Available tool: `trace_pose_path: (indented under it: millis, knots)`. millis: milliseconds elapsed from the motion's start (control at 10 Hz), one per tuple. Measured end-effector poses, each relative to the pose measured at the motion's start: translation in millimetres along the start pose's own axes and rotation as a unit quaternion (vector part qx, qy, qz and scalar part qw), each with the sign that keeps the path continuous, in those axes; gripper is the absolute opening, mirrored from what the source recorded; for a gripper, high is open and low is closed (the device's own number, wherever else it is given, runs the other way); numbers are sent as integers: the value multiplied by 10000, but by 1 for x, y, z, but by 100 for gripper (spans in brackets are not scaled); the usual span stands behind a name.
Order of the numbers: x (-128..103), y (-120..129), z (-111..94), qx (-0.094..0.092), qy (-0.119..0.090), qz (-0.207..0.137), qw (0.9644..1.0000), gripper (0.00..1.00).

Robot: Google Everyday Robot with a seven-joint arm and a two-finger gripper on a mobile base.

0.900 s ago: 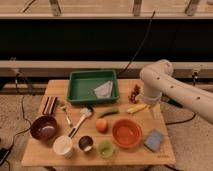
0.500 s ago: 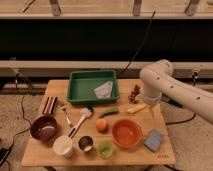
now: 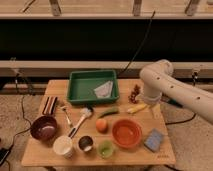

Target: Place sponge in paper cup

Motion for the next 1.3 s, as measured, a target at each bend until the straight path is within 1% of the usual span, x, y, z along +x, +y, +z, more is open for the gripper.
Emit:
trace_pose_path:
  millis: [1100,1200,1300]
  knots:
    - [0,2,1,-15,18,-16,10000,80]
    - [3,5,6,-26,27,-10,10000,80]
    - [10,14,18,-50,17,2,10000,80]
